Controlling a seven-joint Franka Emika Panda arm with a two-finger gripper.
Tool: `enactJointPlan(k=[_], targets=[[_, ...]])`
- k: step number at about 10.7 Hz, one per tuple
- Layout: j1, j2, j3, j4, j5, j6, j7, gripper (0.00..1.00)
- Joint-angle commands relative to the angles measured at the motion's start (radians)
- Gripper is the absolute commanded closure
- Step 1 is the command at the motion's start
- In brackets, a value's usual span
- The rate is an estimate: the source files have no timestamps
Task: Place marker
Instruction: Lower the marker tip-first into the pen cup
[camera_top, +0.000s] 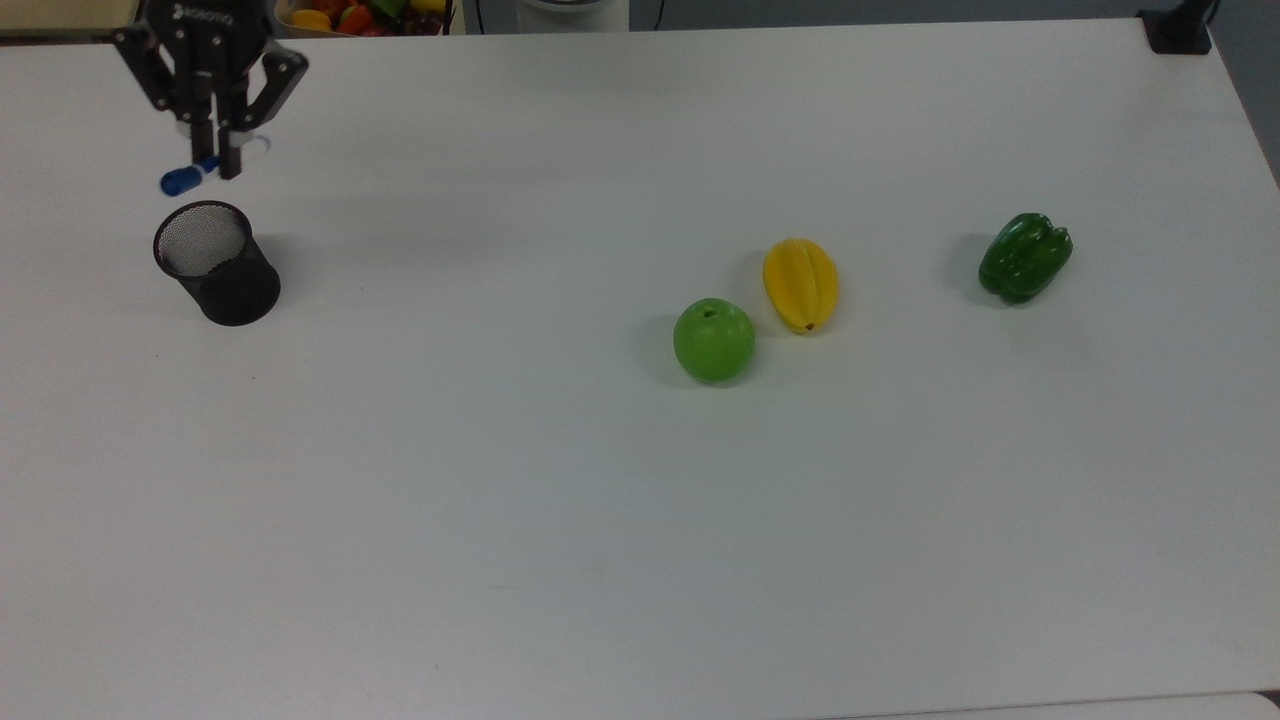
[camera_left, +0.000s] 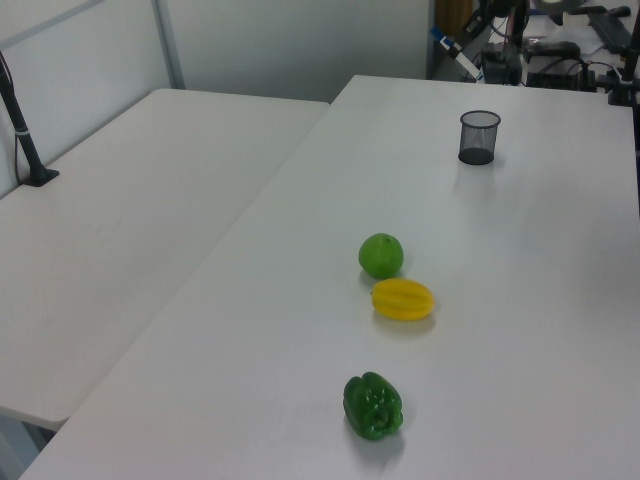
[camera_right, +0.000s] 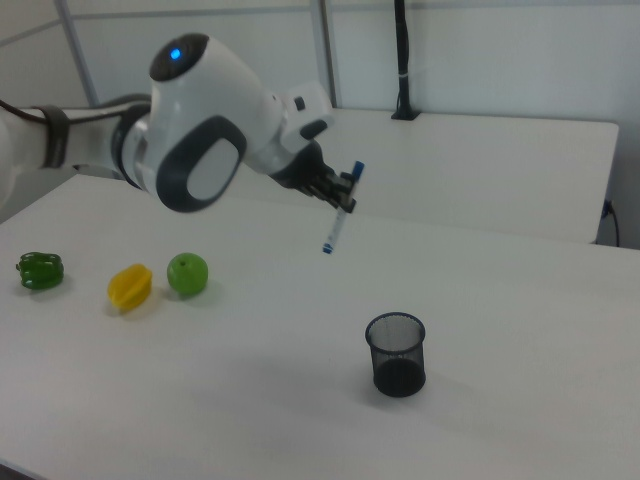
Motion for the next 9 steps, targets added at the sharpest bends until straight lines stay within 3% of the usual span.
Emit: enactJointPlan(k=[1, 3, 7, 9], targets=[[-0.038, 0.058, -0.012, -0.053, 0.038, 0.197, -0.021, 1.0], [-0.051, 0.07, -0.026, -0.132, 0.045, 0.34, -0.023, 1.0], [-0.081, 0.134, -0.027, -0.156, 0.045, 0.36, -0.031, 1.0], [-0.089, 0.162, -0.027, -0.201, 0.046, 0.463, -0.031, 1.0]])
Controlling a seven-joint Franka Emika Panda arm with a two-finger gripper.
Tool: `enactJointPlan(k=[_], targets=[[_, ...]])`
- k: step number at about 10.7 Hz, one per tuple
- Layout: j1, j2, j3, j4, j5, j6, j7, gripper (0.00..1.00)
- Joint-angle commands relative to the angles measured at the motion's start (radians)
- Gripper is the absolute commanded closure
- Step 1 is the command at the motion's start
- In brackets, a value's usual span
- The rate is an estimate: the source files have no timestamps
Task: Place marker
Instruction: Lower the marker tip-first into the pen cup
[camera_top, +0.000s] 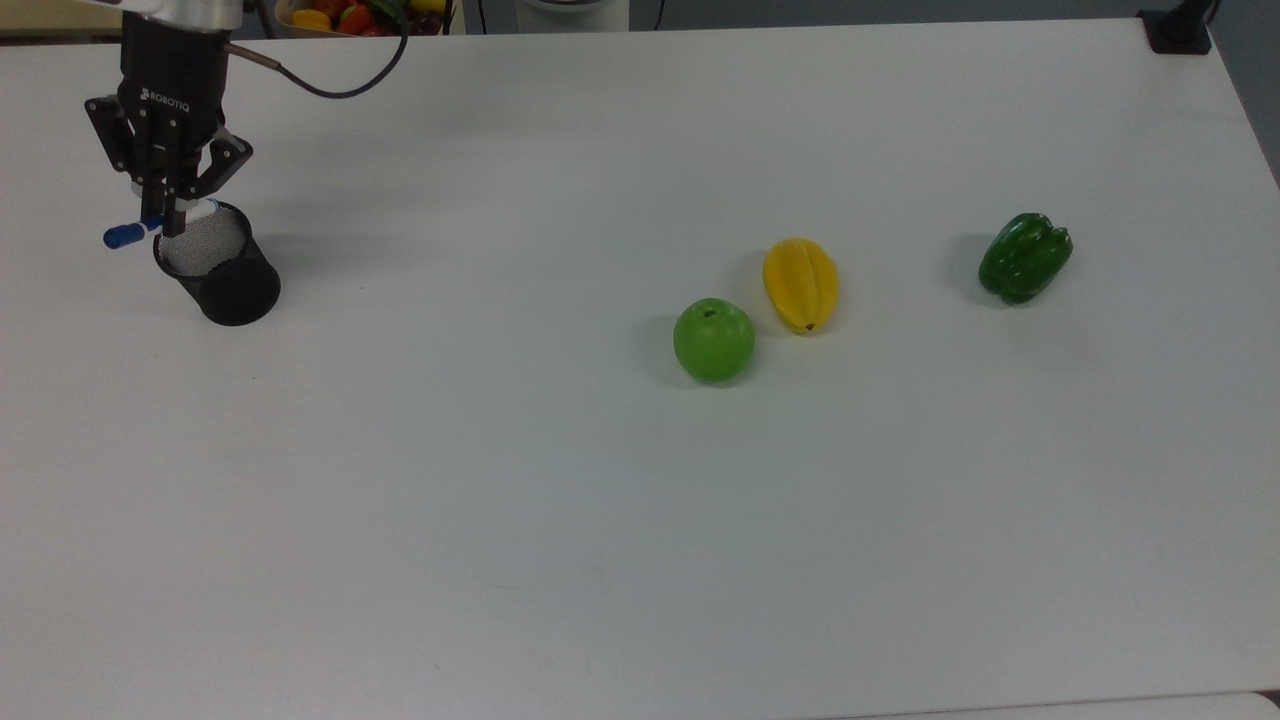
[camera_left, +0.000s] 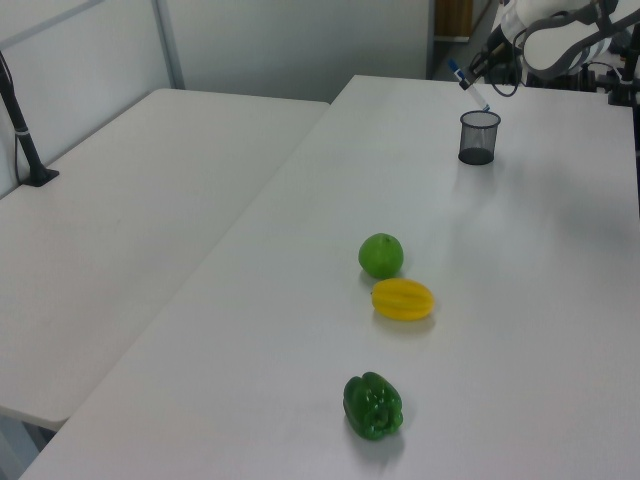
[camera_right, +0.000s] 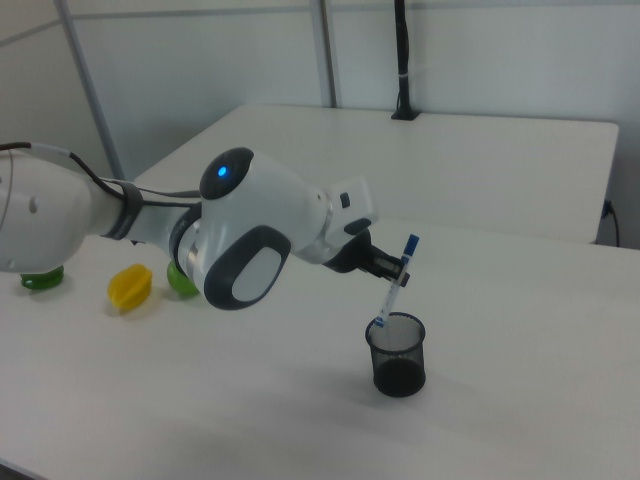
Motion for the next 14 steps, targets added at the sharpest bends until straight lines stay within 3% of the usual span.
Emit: enactJointPlan(k=[1, 4, 5, 7, 11, 13, 14], targets=[[-0.001, 0.028, -0.005, -0.071, 0.025, 0.143, -0.03, 1.0], [-0.001, 0.046, -0.005, -0.081, 0.025, 0.147, -0.033, 1.0], [-0.001, 0.049, -0.005, -0.081, 0.025, 0.145, -0.033, 0.94], [-0.001, 0.048, -0.005, -0.081, 0.025, 0.144, -0.032, 0.52], [0.004, 0.037, -0.005, -0.076, 0.025, 0.131, -0.009, 0.0], [0.01, 0.016, -0.005, -0.046, 0.025, 0.074, 0.029, 0.0], [0.009, -0.007, -0.006, 0.012, 0.025, -0.082, 0.034, 0.0]])
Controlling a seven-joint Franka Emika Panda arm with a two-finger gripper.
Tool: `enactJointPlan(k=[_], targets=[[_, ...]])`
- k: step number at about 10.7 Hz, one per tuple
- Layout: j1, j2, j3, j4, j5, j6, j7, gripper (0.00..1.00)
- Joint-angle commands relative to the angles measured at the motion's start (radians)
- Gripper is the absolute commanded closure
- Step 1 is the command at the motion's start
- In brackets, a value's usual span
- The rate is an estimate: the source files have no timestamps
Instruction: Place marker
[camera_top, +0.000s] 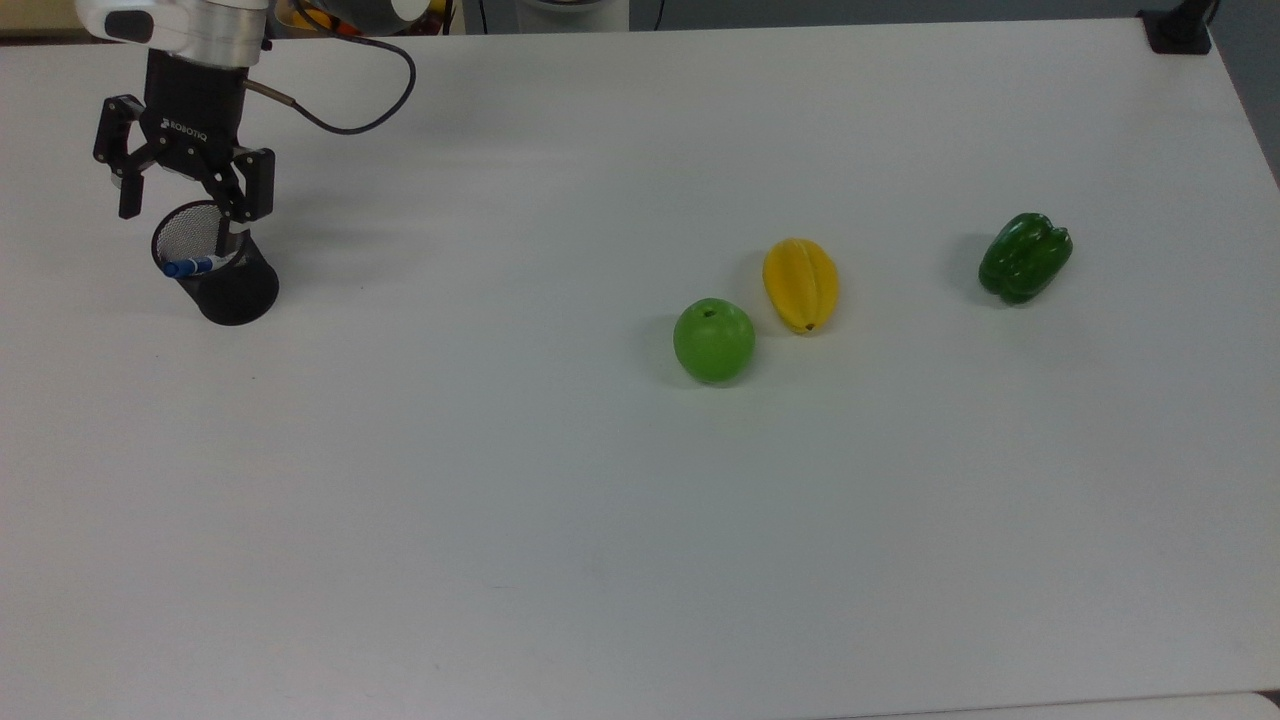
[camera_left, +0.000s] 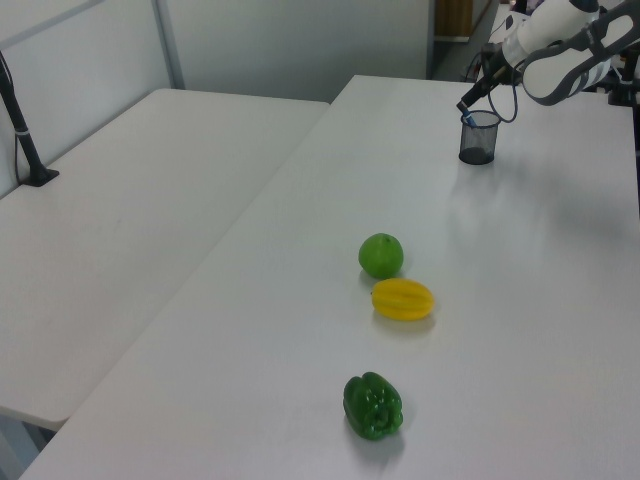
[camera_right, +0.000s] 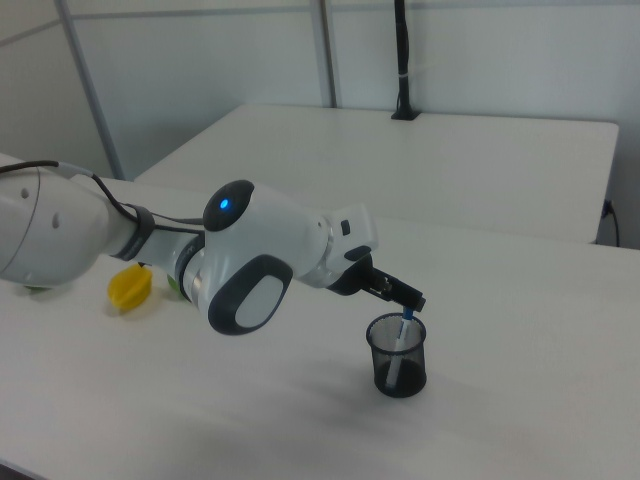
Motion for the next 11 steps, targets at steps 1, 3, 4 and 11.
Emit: enactJointPlan(k=[1, 3, 4, 11], targets=[[0.01, -0.076, -0.008, 0.155, 0.026, -0.412, 0.02, 0.0], [0.006, -0.085, -0.008, 0.333, 0.027, -0.772, 0.022, 0.0], [0.009, -0.095, -0.008, 0.381, 0.035, -0.887, 0.032, 0.0], [0.019, -0.176, 0.09, 0.679, 0.146, -1.47, 0.365, 0.0]])
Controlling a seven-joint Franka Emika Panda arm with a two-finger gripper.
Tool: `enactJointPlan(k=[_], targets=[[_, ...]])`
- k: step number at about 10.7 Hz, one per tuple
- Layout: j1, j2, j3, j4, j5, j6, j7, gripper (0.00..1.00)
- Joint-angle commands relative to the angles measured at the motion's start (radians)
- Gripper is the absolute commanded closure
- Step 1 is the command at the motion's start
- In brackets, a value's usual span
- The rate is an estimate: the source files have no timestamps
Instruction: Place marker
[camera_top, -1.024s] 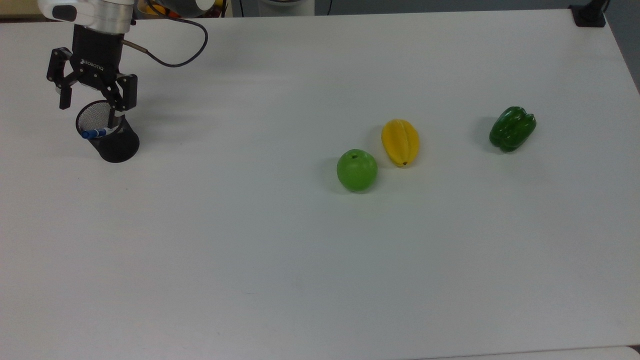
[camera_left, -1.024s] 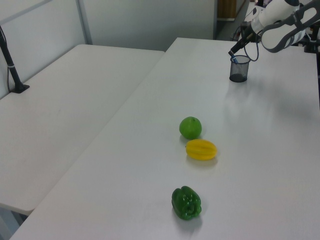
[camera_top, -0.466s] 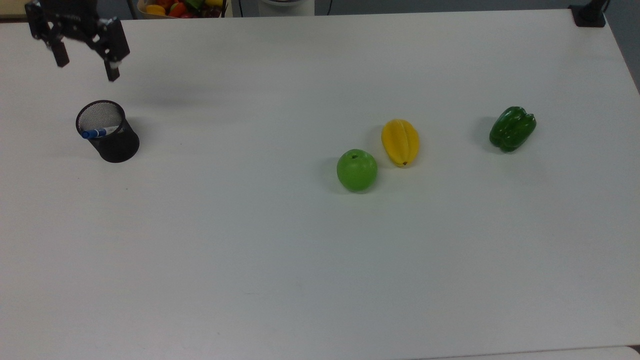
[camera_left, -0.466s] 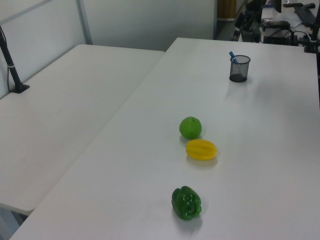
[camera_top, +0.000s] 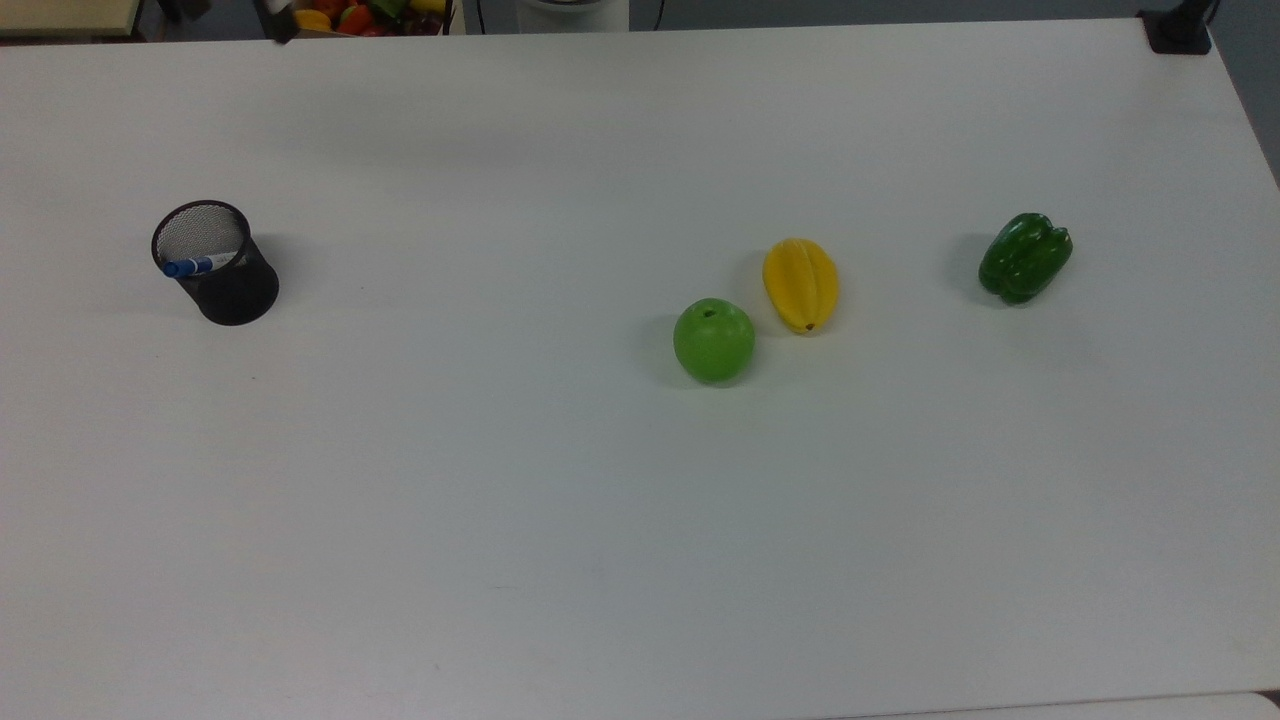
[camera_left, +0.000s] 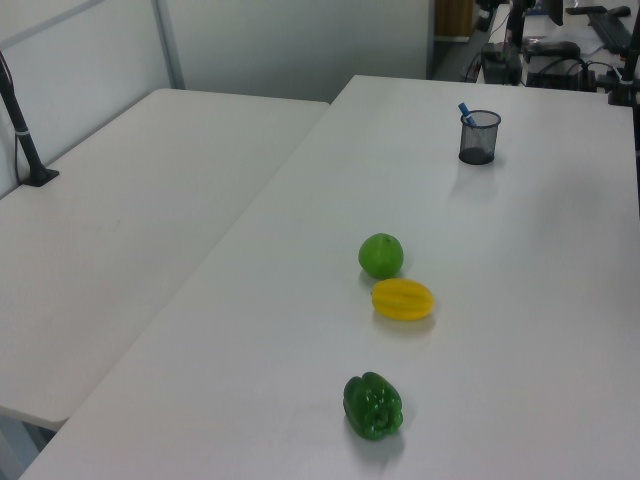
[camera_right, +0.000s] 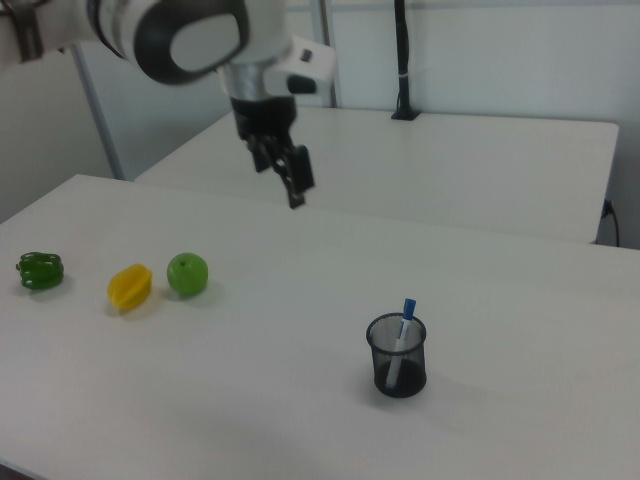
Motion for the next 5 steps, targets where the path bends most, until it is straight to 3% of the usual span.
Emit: enactJointPlan(k=[1, 3, 5], targets=[[0.006, -0.034, 0.085, 0.065, 0.009, -0.15, 0.113, 0.0], [0.006, -0.034, 0.182, 0.063, -0.021, -0.156, 0.163, 0.0], [0.006, -0.034, 0.27, 0.048, -0.095, -0.158, 0.163, 0.0]])
